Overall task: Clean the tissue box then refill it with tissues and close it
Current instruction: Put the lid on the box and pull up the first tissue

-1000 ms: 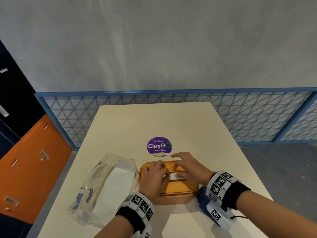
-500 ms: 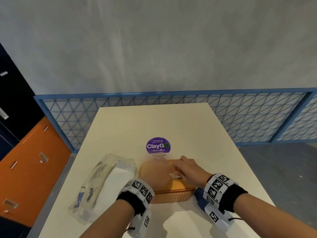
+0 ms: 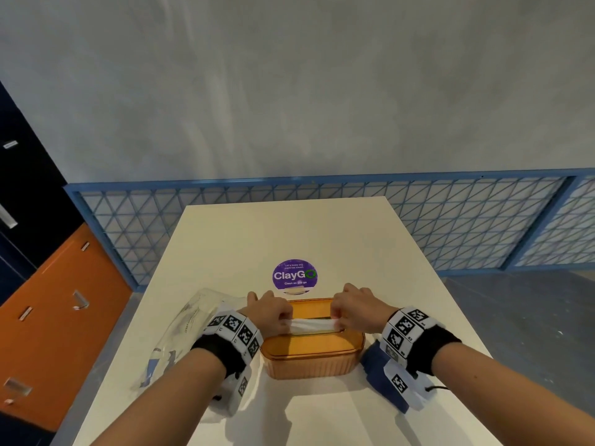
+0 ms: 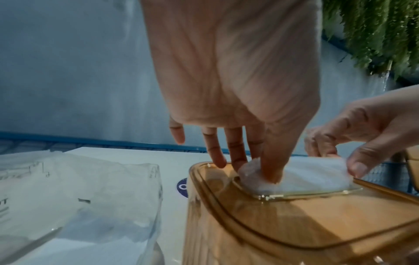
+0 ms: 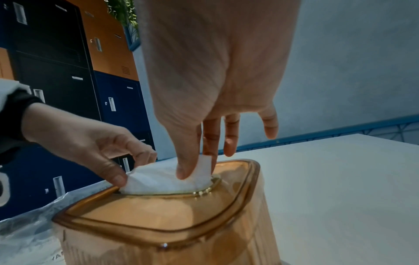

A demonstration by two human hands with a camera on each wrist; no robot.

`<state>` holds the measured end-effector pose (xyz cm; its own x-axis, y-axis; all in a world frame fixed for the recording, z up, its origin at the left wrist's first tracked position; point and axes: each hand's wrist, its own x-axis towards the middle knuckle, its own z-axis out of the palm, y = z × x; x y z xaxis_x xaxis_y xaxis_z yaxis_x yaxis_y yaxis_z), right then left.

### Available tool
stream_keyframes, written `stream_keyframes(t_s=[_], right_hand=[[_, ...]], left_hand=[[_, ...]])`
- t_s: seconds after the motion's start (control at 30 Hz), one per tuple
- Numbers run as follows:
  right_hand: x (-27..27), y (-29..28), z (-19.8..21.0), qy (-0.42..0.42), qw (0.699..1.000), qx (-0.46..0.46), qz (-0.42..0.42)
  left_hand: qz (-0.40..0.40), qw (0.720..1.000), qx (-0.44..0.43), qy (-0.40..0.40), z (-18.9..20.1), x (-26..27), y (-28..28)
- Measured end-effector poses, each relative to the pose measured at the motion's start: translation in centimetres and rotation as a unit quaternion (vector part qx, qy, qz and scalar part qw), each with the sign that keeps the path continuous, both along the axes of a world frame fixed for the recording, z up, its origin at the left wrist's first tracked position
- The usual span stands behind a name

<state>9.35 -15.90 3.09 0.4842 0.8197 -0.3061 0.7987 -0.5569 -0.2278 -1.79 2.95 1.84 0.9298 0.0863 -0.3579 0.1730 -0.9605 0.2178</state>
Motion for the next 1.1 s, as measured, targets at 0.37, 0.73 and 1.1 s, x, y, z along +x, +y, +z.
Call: stream_keyframes(t_s=[0.37, 0.73, 1.1], right_hand=[[-0.1, -0.6, -1.4, 0.041, 0.996, 0.035, -0.077], [0.2, -1.6, -2.0, 0.105, 0.976, 0.134, -0.133], [-0.3, -2.2, -3.2, 0.196, 0.917, 0.253, -0.237]], left_hand=[[-0.028, 0.998, 0.048, -0.019, 0.6, -0.9, 0.6], [0.0, 1.0, 0.016, -0.015, 0.5, -1.0, 1.8], [0.21, 0.915, -0.309, -0.152, -1.9, -3.3, 1.0]])
